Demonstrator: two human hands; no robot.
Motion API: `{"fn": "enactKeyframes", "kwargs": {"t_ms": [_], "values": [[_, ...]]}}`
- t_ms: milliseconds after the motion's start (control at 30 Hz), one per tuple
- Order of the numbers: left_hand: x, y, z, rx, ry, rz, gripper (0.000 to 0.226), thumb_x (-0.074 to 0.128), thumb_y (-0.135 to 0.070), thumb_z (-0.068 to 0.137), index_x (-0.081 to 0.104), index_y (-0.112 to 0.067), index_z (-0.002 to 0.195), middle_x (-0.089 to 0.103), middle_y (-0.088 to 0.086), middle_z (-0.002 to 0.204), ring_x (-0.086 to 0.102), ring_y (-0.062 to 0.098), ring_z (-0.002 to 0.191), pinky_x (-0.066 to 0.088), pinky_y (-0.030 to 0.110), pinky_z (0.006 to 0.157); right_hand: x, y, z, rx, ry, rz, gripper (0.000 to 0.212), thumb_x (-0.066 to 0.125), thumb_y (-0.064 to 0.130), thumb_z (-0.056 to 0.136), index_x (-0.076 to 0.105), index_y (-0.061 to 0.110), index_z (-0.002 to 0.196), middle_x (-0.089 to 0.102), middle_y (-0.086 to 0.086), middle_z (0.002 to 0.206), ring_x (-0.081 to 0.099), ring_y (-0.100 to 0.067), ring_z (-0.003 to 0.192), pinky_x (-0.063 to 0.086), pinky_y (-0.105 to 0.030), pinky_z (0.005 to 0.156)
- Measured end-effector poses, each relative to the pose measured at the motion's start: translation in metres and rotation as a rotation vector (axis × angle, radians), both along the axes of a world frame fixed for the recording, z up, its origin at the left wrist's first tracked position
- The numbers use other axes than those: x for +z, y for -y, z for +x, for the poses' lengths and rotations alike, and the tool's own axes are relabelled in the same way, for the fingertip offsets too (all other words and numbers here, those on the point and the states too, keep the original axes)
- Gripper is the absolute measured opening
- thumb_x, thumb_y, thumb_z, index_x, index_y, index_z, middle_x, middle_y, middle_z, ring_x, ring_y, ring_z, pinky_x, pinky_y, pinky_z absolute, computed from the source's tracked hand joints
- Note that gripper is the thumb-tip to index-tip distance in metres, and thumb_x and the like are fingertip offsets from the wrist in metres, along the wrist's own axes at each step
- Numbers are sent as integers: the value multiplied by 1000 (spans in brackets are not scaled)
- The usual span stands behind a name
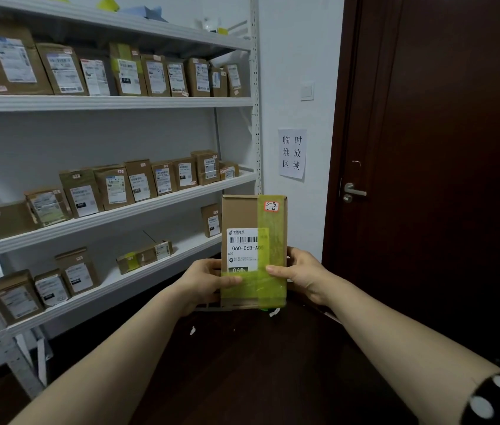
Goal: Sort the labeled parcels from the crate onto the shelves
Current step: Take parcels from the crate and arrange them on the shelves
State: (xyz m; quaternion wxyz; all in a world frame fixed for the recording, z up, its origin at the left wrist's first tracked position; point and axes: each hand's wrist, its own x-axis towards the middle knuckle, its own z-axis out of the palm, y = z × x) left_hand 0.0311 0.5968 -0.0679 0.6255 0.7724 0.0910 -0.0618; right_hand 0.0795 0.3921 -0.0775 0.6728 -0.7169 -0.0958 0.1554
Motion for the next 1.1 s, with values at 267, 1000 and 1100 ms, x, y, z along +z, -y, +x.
{"fn": "enactKeyframes", "kwargs": {"t_ms": [267,1000,1100], "values": [[12,-5,6,94,118,-190,33,73,-7,78,63,-6,109,71,7,99,69,21,92,56,37,80,-16,-2,6,66,-20,-89,66,71,6,81,40,10,139,58,-10,129,61,-24,108,56,-31,80],[-59,-6,25,174,-81,-39,21,73,-11,80,60,-13,96,67,6,94,65,17,84,53,32,65,-77,-17,57,17,-75,-37,38,51,4,95,55,15,132,60,-4,127,53,-18,121,41,-32,103],[-69,-17,41,185,-110,-42,19,73,-11,80,60,-15,93,68,6,95,65,16,85,54,32,66,-83,-28,74,39,-95,-37,34,54,5,94,59,15,126,65,-2,117,58,-18,114,43,-35,105]]}}
